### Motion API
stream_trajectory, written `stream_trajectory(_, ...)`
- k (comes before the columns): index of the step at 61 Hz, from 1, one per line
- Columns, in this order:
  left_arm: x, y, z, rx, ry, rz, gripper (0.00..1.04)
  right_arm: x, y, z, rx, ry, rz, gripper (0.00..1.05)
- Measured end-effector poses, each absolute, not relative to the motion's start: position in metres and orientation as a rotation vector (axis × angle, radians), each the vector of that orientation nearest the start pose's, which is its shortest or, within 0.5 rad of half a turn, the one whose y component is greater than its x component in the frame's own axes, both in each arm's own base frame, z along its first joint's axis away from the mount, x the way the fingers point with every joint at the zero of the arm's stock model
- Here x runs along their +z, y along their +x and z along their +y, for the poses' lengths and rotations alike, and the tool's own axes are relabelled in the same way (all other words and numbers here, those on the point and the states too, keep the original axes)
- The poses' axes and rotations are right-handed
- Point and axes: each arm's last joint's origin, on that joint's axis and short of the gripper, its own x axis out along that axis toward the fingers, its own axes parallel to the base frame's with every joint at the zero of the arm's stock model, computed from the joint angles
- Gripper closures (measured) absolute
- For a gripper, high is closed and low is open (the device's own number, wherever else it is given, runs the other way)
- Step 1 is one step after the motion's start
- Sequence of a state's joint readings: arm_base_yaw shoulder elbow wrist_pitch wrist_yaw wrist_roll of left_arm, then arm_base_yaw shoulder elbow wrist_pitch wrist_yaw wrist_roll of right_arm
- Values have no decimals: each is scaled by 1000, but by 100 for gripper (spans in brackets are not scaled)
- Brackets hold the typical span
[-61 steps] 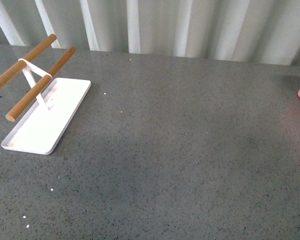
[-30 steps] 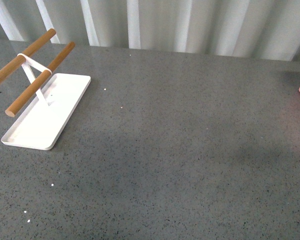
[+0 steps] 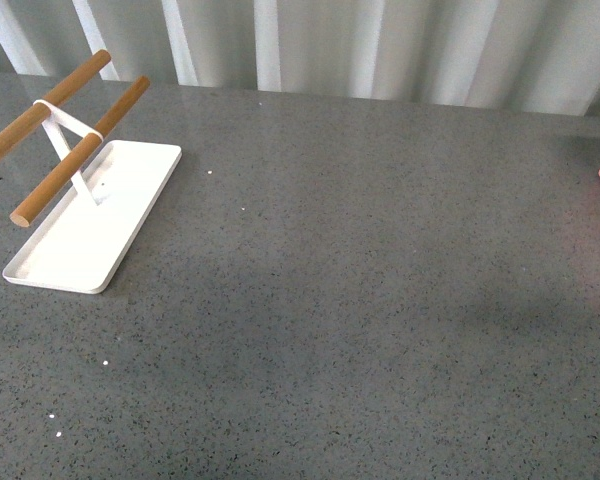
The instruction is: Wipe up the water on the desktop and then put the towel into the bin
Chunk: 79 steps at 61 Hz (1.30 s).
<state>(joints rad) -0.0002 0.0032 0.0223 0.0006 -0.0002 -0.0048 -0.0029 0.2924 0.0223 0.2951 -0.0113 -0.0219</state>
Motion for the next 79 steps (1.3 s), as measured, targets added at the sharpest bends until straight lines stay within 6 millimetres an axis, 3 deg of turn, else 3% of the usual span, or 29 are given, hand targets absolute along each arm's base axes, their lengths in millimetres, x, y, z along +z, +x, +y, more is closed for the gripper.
stream_trajectory(45, 171, 96, 0, 0, -5, -20, 7, 171, 97, 0, 2, -17, -19, 101)
stream_trajectory(65, 171, 96, 0, 0, -5, -21, 7, 171, 97, 0, 2, -17, -19, 42)
stream_trajectory(75, 171, 96, 0, 0, -5, -21, 7, 171, 97, 0, 2, -16, -19, 6)
stream_trajectory(79, 171, 96, 0, 0, -5, -21, 7, 171, 97, 0, 2, -14, -19, 7)
